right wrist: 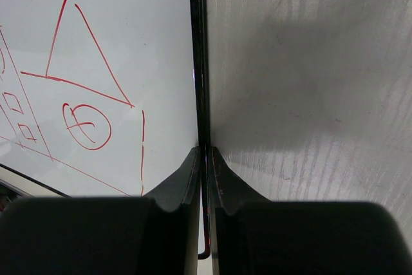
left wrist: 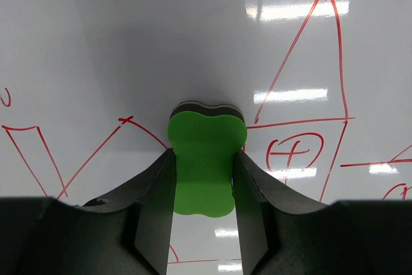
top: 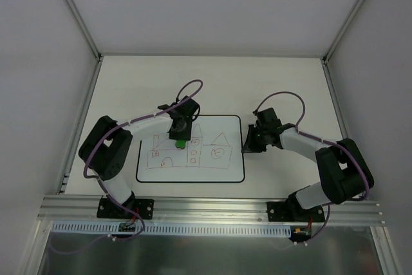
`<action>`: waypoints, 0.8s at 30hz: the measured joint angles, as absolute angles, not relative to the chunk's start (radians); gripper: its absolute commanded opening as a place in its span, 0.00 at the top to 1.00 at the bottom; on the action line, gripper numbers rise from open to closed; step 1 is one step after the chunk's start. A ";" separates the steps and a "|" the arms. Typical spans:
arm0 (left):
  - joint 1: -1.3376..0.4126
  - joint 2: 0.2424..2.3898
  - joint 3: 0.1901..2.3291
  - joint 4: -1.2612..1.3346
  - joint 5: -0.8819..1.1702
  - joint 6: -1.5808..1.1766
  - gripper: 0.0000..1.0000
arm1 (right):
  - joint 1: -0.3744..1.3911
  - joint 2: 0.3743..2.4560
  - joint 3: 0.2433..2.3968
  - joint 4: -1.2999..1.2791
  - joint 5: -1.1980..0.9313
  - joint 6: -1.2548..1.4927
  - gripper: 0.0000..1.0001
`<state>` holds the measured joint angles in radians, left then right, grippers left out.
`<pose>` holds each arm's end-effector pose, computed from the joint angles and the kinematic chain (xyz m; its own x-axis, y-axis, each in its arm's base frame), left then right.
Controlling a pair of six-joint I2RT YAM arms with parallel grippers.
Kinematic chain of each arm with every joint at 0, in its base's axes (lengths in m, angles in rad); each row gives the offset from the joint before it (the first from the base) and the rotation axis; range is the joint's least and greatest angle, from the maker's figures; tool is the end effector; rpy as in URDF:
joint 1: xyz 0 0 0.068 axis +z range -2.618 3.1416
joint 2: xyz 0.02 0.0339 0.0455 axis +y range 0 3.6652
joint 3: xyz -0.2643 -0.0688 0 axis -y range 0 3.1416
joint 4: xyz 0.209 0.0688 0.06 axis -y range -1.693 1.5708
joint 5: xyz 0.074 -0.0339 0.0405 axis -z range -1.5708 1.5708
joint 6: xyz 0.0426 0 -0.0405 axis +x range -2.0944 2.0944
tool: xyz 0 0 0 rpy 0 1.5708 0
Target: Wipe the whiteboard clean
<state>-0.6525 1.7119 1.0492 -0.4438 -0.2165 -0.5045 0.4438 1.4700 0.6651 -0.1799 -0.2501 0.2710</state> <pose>0.2524 -0.1813 0.1905 -0.8716 0.0719 -0.4848 0.1088 0.9929 -0.0483 0.2170 0.1148 0.1714 -0.8694 -0.1262 -0.4776 -0.3185 0.8822 0.3467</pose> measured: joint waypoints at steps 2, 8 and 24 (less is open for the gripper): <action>-0.652 1.705 1.043 -0.444 -0.217 -0.504 0.87 | 0.444 1.470 0.665 -0.179 -0.250 0.272 0.92; -0.610 1.662 1.002 -0.447 -0.216 -0.504 0.91 | 0.444 1.470 0.665 -0.180 -0.245 0.273 0.96; -0.260 1.635 0.963 -0.482 -0.225 -0.505 0.96 | 0.463 1.469 0.673 -0.187 -0.217 0.273 1.00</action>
<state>-0.2600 1.6348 0.9630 -0.4824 -0.2249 -0.5053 0.4629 1.4693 0.6727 -0.1875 -0.2169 0.2726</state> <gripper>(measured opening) 0.357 0.049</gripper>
